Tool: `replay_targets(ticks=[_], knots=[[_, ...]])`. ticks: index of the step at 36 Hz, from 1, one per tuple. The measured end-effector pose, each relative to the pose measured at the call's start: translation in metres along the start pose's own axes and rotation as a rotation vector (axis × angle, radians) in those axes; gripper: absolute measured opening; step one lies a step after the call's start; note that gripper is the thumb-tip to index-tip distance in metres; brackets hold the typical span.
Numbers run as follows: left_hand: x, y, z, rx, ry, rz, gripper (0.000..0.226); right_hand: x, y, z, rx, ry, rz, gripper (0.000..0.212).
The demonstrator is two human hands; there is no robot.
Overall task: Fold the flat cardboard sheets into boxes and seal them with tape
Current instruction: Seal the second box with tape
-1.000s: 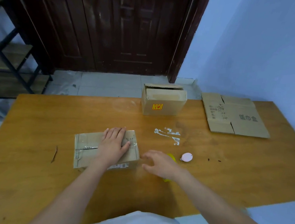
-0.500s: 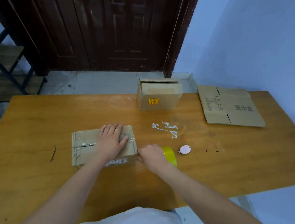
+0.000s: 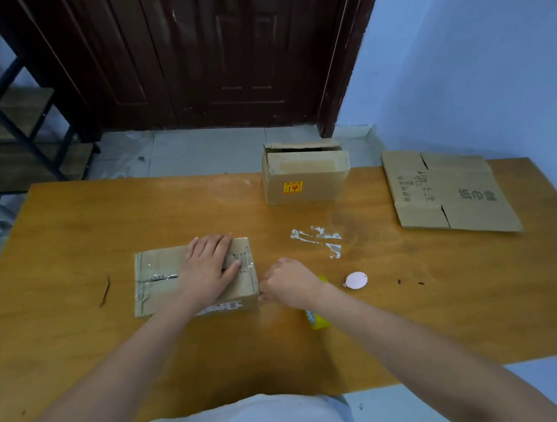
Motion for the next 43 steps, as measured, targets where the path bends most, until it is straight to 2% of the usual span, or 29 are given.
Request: replay_targets(ticks=[11, 16, 21, 25, 29, 32, 35, 37, 40, 43], knots=[[0.002, 0.003, 0.002, -0.008, -0.016, 0.012, 0.077, -0.004, 0.010, 0.016, -0.134, -0.168, -0.061, 0.040], [0.002, 0.002, 0.003, -0.006, -0.013, 0.023, 0.076, -0.004, 0.012, 0.028, -0.057, -0.151, -0.058, 0.047], [0.002, 0.000, 0.004, -0.011, -0.018, 0.024, 0.075, -0.011, 0.028, 0.037, -0.036, -0.134, -0.056, 0.036], [0.002, -0.001, 0.005, -0.020, -0.005, 0.024, 0.078, -0.015, 0.039, 0.043, 0.066, 0.087, -0.075, 0.029], [0.001, -0.002, 0.004, -0.033, -0.005, 0.004, 0.082, 0.000, 0.037, 0.049, 0.197, 0.529, -0.080, 0.029], [-0.005, -0.001, 0.004, -0.063, -0.112, -0.059, 0.070, 0.014, 0.026, 0.055, 0.325, 0.797, 0.078, 0.026], [-0.023, 0.003, -0.001, -0.209, -0.544, -0.118, 0.059, 0.019, 0.014, 0.065, 0.503, 0.939, 0.339, 0.030], [-0.045, 0.010, -0.014, -0.322, -0.718, -0.011, 0.055, 0.019, 0.012, 0.069, 0.570, 0.927, 0.395, 0.031], [-0.076, 0.023, -0.047, -0.511, -0.827, 0.145, 0.043, 0.012, 0.017, 0.067, 0.647, 0.979, 0.415, 0.036], [-0.080, 0.028, -0.090, -0.770, -0.749, 0.125, 0.042, 0.004, 0.030, 0.060, 0.815, 1.197, 0.381, 0.056]])
Point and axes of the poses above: each hand's wrist, its own y-axis towards the middle knuckle, its own x-axis out of the palm, z = x × y, the point moved 1 cm from there along y, towards the middle knuckle, and after that the axes turned 13 degrees about -x, right-handed, at the moved point
